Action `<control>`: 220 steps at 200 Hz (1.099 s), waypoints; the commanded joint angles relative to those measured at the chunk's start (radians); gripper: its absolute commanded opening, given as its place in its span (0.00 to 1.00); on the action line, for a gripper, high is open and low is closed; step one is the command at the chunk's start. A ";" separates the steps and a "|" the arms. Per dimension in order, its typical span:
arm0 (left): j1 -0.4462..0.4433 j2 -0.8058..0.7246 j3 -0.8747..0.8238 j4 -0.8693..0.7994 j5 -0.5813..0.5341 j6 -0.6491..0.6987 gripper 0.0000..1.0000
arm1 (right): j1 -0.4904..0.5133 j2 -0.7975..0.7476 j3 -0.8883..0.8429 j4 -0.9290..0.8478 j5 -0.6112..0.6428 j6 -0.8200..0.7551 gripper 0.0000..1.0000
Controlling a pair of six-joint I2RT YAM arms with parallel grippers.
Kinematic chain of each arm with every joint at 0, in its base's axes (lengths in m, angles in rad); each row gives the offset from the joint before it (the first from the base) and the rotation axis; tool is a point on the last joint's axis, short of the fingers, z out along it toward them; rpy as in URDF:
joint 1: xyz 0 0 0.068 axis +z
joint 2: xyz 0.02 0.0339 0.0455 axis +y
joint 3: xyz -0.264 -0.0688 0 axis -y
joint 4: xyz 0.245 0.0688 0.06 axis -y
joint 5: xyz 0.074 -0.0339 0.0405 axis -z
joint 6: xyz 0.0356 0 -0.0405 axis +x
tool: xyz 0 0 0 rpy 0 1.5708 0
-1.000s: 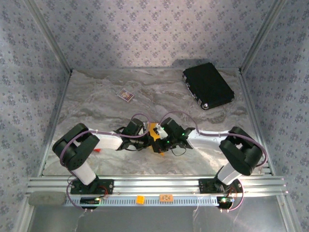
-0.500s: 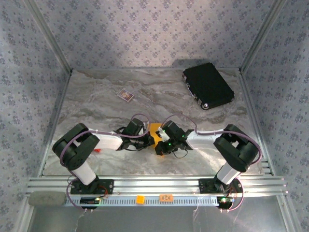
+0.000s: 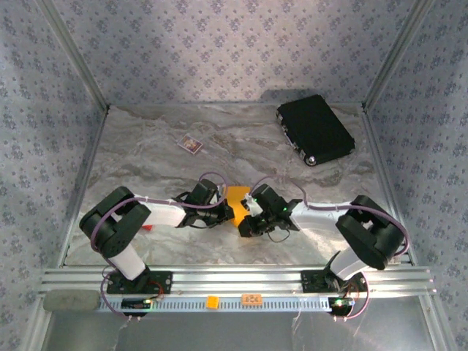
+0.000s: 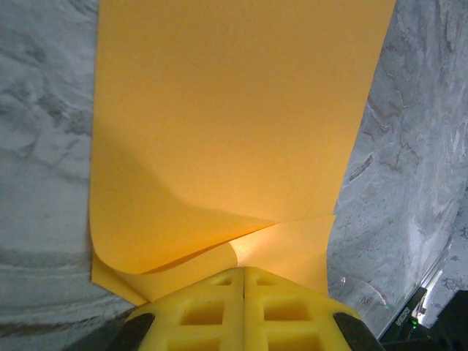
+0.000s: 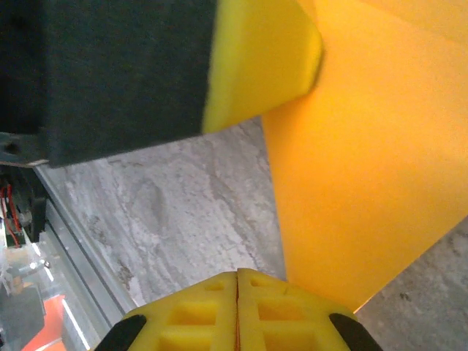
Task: Fold a paper plane with a square sheet of paper (pick it up from the middle)
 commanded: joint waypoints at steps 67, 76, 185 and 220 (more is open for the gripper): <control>-0.003 0.014 -0.016 -0.049 -0.043 0.013 0.00 | -0.007 0.159 0.144 -0.056 0.011 0.012 0.09; -0.004 0.013 -0.016 -0.048 -0.045 0.012 0.00 | -0.011 0.170 0.132 -0.050 0.003 0.015 0.09; -0.004 0.024 -0.016 -0.058 -0.056 0.007 0.00 | -0.015 0.057 0.024 -0.080 -0.032 0.034 0.11; -0.004 0.022 -0.017 -0.059 -0.058 0.006 0.00 | -0.006 0.034 -0.018 -0.067 -0.038 0.068 0.11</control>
